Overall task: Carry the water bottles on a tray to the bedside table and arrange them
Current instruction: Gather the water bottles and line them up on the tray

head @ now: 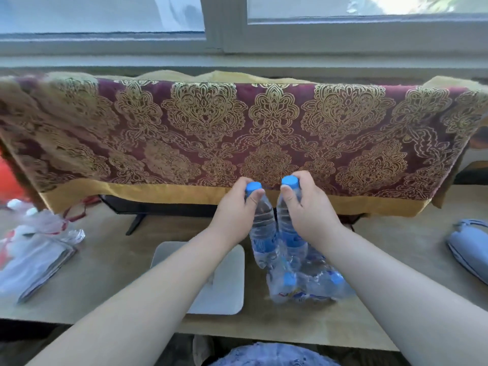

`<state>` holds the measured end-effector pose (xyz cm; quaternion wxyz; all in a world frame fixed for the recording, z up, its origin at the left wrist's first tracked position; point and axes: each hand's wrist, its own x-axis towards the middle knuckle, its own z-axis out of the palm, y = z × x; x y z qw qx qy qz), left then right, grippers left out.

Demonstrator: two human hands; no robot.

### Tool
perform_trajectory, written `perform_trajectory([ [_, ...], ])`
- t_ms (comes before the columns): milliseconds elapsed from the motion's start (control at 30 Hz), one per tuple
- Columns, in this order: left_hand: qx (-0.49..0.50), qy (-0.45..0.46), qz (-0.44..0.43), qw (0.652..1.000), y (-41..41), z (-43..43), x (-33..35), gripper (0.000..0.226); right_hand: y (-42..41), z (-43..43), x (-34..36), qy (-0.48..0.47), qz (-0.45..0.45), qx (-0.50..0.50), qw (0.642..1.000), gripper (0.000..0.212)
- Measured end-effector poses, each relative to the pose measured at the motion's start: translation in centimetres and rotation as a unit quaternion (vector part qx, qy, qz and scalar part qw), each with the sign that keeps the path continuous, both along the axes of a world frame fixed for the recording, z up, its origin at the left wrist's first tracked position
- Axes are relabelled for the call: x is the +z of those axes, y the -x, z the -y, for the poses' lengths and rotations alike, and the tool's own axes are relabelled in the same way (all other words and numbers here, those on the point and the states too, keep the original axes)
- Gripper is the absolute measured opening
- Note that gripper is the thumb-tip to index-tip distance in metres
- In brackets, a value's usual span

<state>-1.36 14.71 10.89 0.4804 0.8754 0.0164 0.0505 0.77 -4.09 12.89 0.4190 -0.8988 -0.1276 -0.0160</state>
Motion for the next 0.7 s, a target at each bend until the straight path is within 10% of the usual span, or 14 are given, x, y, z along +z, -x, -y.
perform_trajectory([
  [700,0.096,-0.049,-0.253,0.961,1.7,-17.7,-18.3,0.039,1.2,-18.6,-22.3,0.103,-0.341,-0.023,0.934,0.043],
])
